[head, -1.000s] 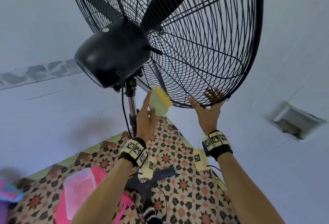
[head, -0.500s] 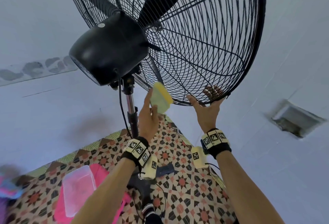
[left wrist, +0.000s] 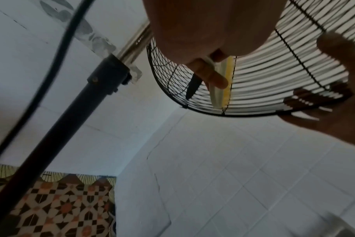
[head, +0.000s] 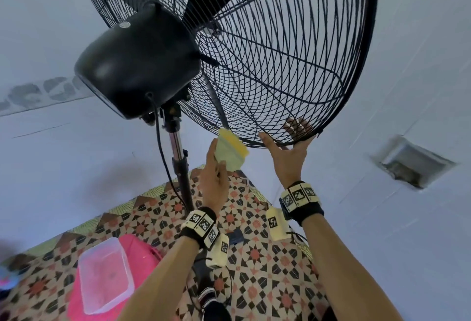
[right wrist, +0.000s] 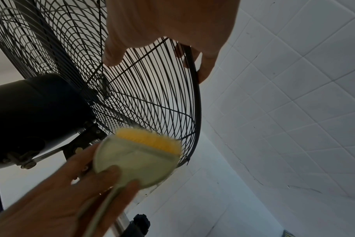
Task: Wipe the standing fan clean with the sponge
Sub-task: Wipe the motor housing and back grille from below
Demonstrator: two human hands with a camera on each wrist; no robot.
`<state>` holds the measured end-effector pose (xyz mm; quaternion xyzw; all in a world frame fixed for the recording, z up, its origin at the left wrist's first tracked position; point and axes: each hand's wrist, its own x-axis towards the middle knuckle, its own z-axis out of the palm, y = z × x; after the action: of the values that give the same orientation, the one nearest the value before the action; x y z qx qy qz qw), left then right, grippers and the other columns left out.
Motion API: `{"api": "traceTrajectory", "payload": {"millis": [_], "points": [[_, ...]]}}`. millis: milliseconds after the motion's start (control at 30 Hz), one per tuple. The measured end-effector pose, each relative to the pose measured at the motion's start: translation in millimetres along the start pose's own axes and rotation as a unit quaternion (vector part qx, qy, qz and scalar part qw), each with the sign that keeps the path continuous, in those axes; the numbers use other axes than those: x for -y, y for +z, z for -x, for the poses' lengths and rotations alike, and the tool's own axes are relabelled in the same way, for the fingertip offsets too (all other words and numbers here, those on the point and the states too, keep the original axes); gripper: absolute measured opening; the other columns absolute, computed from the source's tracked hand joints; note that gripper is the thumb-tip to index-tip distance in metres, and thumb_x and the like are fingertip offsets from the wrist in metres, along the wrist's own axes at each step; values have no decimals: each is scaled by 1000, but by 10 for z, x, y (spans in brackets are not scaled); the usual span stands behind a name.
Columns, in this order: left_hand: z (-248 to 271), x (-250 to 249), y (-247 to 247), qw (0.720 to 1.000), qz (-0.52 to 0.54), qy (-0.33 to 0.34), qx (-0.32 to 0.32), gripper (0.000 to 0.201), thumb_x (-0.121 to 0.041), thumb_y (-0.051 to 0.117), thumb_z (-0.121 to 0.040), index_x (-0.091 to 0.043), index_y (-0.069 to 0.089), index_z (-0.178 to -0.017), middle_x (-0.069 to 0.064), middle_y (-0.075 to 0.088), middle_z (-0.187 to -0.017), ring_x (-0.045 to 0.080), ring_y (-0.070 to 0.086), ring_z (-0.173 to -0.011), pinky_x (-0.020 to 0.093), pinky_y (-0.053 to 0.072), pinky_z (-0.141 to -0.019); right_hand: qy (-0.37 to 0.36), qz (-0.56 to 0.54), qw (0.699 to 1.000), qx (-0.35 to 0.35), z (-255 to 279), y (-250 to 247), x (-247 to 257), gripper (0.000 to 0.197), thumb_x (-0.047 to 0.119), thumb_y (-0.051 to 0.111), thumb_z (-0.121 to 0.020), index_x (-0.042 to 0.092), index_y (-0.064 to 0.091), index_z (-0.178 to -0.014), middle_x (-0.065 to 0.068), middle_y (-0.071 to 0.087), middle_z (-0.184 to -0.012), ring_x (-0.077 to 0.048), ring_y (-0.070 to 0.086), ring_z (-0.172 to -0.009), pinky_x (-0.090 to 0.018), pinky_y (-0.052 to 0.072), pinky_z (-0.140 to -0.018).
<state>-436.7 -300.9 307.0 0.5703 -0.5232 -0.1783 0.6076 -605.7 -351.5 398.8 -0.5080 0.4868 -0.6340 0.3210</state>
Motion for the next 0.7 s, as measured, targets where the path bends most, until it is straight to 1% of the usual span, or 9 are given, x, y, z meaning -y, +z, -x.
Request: {"api": "traceTrajectory", "payload": {"millis": [67, 133, 200, 267, 367, 467, 567, 633, 700], "points": [[94, 94, 233, 1000, 12, -24, 10, 58, -22, 44, -111, -32, 21, -163, -18, 62, -117, 9, 71, -70, 41, 61, -58, -8, 6, 1000, -2, -3, -9, 1, 114, 32, 95, -70, 23, 18, -153, 29, 48, -128, 29, 45, -112, 5, 34, -91], [215, 196, 470, 998, 25, -33, 47, 55, -22, 46, -110, -22, 26, -162, -22, 57, -119, -3, 70, -72, 36, 62, -60, -9, 10, 1000, 0, -12, -24, 3, 113, 26, 95, -71, 21, 17, -154, 28, 49, -127, 29, 45, -111, 4, 37, -88], [297, 259, 638, 994, 51, -76, 67, 52, -27, 46, -109, -15, 33, -158, -12, 57, -123, -9, 70, -76, 34, 64, -65, -7, 10, 1000, -5, -5, -30, -4, 114, 26, 95, -71, 23, 17, -155, 26, 52, -128, 26, 48, -112, 0, 41, -89], [267, 293, 786, 987, 80, -133, 41, 41, -17, 51, -108, -7, 44, -148, 2, 61, -124, -13, 69, -77, 26, 62, -68, -7, 21, 1000, -7, 7, -19, 5, 114, 30, 95, -70, 19, 20, -156, 22, 55, -129, 21, 50, -115, -2, 42, -91], [160, 202, 922, 968, 144, -203, 16, 22, 0, 52, -104, -4, 51, -126, 21, 63, -125, -2, 72, -78, 32, 64, -71, 0, 20, 1000, -8, 6, -24, 14, 115, 33, 96, -68, 16, 24, -155, 17, 58, -130, 16, 52, -117, -4, 44, -92], [-44, 135, 980, 951, 142, -266, 64, 26, -7, 54, -105, 2, 47, -128, 19, 59, -127, 15, 69, -90, 18, 60, -64, -2, 22, 1000, -12, 12, -28, 22, 117, 40, 96, -65, 13, 26, -155, 5, 60, -135, 5, 56, -120, -5, 44, -92], [-272, 169, 964, 947, 100, -274, 130, 38, -31, 61, -100, -3, 57, -125, 24, 66, -122, 43, 67, -108, 49, 63, -80, -4, 16, 1000, -11, 19, -7, 11, 118, 36, 96, -66, 11, 25, -156, -1, 58, -138, -4, 55, -124, -3, 45, -89], [-367, 239, 929, 947, 47, -262, 178, 37, -39, 61, -96, -5, 64, -109, 32, 70, -107, 49, 68, -98, 52, 56, -79, -6, 22, 1000, -15, 12, 2, 14, 123, 45, 96, -63, 13, 22, -157, -1, 58, -140, -9, 55, -127, -12, 50, -95], [-368, 206, 815, 953, 40, -250, 164, 21, -27, 61, -102, -7, 64, -97, 35, 70, -100, 48, 69, -84, 46, 50, -69, 0, 21, 1000, -15, 2, 2, 24, 128, 51, 95, -61, 16, 20, -158, 0, 58, -140, -4, 55, -126, -17, 53, -95]]}}
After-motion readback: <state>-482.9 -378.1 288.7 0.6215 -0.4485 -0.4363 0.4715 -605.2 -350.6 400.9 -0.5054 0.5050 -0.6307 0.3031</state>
